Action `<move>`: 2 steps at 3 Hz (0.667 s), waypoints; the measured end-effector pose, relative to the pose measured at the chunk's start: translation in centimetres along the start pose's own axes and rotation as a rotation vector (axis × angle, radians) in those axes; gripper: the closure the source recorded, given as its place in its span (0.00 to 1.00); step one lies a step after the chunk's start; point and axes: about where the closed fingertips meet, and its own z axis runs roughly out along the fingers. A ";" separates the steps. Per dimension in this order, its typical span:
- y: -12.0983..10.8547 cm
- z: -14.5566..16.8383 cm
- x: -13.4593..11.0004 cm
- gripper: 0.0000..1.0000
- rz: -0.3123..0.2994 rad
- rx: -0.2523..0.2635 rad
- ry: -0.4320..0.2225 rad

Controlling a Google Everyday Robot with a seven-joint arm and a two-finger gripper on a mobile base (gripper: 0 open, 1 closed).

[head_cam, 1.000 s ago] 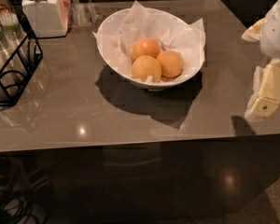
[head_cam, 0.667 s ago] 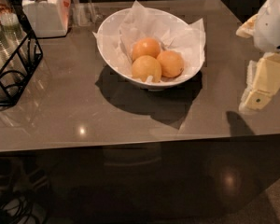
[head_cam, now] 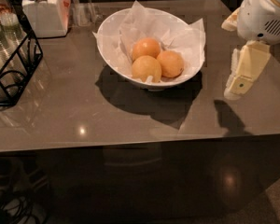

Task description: Pick orange from white bowl

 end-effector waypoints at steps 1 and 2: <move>-2.5 0.8 -0.3 0.00 0.019 0.001 -0.079; -6.9 2.9 -1.9 0.00 0.018 -0.041 -0.207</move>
Offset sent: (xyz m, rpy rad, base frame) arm 0.1425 0.0157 -0.0020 0.3670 0.0018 0.0952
